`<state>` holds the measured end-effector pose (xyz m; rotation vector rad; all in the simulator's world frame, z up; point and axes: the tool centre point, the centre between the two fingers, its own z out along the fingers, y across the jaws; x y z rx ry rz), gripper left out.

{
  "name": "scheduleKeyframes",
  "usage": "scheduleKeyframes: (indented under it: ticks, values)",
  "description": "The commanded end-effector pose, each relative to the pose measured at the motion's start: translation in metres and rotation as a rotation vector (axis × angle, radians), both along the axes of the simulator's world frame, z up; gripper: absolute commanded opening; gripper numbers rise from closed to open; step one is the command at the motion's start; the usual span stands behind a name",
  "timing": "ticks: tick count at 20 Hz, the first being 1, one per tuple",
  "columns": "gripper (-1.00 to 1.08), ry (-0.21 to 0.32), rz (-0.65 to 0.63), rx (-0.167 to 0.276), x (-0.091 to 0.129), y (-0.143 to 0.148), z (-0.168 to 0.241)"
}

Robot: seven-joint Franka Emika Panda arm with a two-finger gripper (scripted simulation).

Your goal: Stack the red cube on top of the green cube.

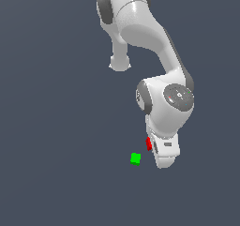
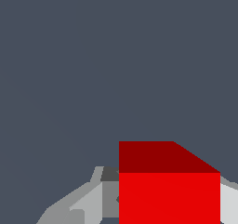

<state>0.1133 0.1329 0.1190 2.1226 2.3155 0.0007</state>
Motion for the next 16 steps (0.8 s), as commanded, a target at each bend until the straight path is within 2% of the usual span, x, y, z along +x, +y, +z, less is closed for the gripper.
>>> scheduleKeyframes:
  ticks: [1, 16]
  values:
    - [-1.0, 0.0, 0.0, 0.0, 0.001, -0.002, -0.002]
    - [-1.0, 0.0, 0.0, -0.001, 0.029, -0.056, -0.052]
